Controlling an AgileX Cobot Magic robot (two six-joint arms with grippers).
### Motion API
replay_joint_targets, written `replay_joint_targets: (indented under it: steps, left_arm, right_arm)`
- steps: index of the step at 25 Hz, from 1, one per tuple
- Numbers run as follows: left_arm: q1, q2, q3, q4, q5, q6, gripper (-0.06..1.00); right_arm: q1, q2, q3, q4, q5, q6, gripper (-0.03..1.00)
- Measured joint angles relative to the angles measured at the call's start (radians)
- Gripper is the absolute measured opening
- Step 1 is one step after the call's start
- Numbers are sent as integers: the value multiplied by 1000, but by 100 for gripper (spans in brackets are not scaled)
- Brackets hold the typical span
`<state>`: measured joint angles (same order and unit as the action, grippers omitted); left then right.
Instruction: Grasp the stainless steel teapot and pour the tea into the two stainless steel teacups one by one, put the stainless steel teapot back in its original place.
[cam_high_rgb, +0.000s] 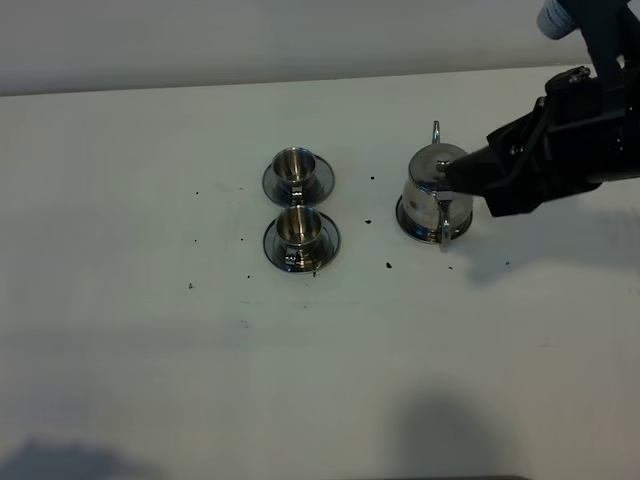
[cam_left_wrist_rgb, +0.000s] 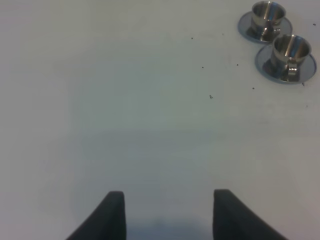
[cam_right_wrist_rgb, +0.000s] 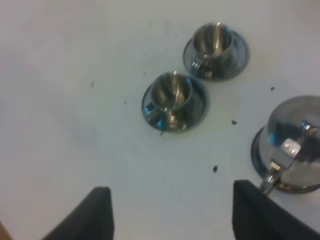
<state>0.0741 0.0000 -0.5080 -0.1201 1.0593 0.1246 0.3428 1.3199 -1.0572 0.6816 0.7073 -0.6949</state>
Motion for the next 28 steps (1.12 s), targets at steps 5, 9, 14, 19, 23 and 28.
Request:
replay_joint_targets:
  steps: [5,9,14,19,23,28]
  left_arm:
    - [-16,0,0,0,0,0,43]
    - [-60,0,0,0,0,0,43]
    - [-69,0,0,0,0,0,43]
    - [-69,0,0,0,0,0,43]
    - [-69,0,0,0,0,0,43]
    - [-69,0,0,0,0,0,43]
  right_arm:
    - [0,24,-37,-2,-14,20,51]
    - [0,93,-85,-4,-8,30,51]
    - [0,196,-158,-58,14,70,51]
    - [0,308,-306,-218,97,246,51]
    - [0,410,-425,-379,232,440,51]
    - [0,492,-486,-476,308,641,51]
